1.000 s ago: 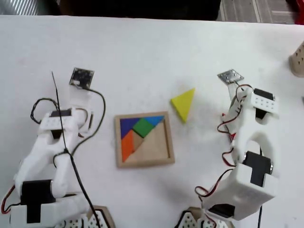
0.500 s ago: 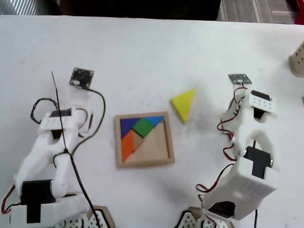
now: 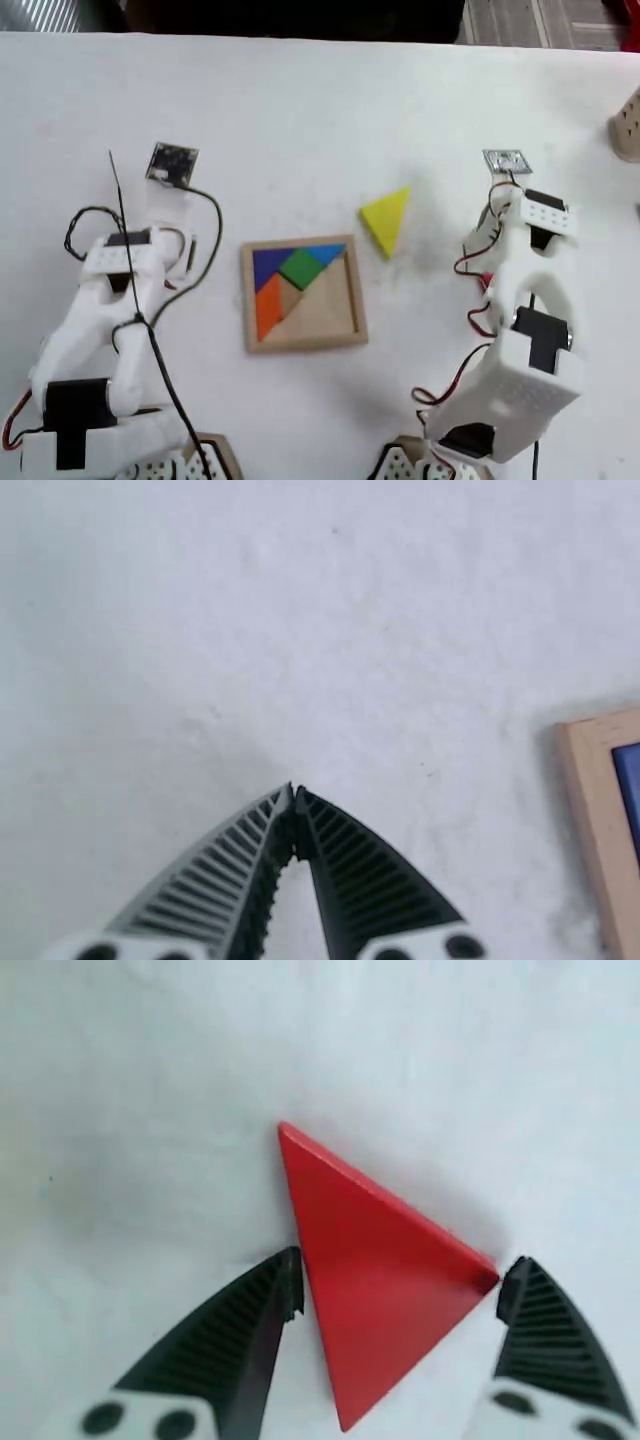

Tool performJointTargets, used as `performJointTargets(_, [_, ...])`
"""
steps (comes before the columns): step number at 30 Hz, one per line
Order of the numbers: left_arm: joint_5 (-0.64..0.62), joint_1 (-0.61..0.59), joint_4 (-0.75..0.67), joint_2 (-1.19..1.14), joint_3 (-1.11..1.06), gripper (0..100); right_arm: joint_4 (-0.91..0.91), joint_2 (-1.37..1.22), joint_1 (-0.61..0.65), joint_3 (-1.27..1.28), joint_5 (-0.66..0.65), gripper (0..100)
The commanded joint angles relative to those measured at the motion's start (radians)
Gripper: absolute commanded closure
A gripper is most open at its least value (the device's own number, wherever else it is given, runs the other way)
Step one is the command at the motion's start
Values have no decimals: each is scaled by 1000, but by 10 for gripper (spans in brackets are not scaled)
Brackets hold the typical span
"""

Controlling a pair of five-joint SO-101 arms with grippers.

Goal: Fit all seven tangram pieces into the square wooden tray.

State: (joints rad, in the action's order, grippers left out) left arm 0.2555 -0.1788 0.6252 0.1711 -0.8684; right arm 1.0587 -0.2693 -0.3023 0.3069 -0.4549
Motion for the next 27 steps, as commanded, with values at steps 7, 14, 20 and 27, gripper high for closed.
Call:
performJointTargets(7, [-6,13,-23,5,18,976,13,1,7,-12,-41,701])
performJointTargets(14, [-6,13,-23,5,18,976,13,1,7,-12,-32,806])
performJointTargets(20, [-6,13,-23,7,18,976,12,2,7,-12,-28,877])
performJointTargets(27, [-6,13,-23,7,18,976,45,2,-5,-49,23,878])
